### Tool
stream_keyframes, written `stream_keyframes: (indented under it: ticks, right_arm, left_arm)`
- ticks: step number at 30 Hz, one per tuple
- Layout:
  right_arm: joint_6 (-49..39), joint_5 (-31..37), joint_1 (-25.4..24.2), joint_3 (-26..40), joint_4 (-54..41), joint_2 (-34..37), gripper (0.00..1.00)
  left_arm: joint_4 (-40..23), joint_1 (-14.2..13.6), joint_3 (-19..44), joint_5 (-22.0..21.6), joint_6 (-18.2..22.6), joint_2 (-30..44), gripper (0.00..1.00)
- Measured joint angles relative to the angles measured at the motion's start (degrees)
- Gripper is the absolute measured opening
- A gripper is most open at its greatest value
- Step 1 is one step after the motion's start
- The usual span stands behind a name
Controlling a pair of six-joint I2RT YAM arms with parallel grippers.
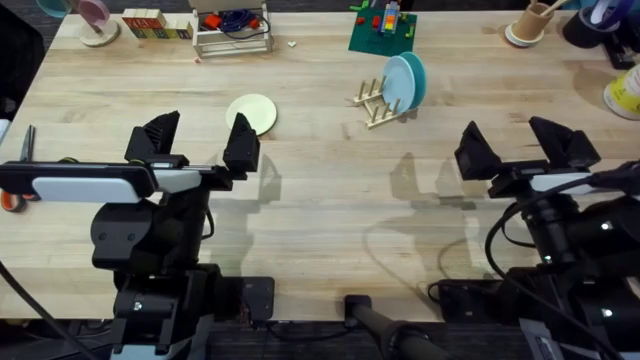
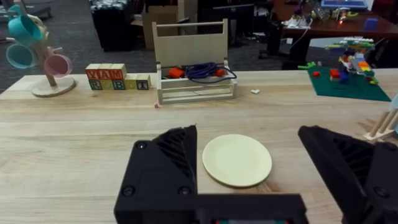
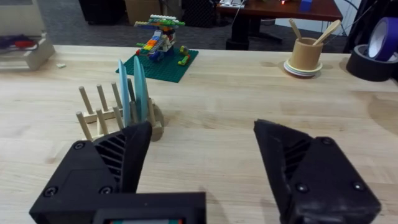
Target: Pick up the plates from the table one by one and place each into a slot on the dish rack.
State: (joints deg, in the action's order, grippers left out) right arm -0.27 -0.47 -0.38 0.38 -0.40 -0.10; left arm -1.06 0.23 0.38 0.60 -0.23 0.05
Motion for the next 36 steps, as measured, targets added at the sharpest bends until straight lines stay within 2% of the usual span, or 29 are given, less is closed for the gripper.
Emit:
stream_keyframes:
  ticks: [16,22,25,28,31,36]
  right_arm:
    - [0.0,0.0,0.0,0.0,0.1,0.0,0.993]
    - [0.0,-0.6,0.0,0.0,2.6,0.0,0.993]
    - [0.0,-1.5,0.0,0.2,3.5,0.0,0.993]
    - [0.0,-3.0,0.0,1.9,3.1,0.0,0.994]
    - [0.0,-4.0,0.0,5.9,0.8,0.0,0.995]
    - [0.0,-5.2,0.0,17.4,-12.8,0.1,0.994]
  left_arm:
    - [-0.1,0.0,0.0,0.0,0.0,0.0,0.992]
    - [1.3,0.0,0.1,0.0,0.0,0.0,0.992]
    - [-0.1,0.0,0.8,0.0,0.1,0.0,0.992]
    - [-4.1,0.0,4.4,0.0,0.1,0.0,0.993]
    - [-8.7,0.0,10.8,0.0,0.2,0.0,0.993]
    - [-18.3,0.0,21.8,0.0,0.2,0.0,0.993]
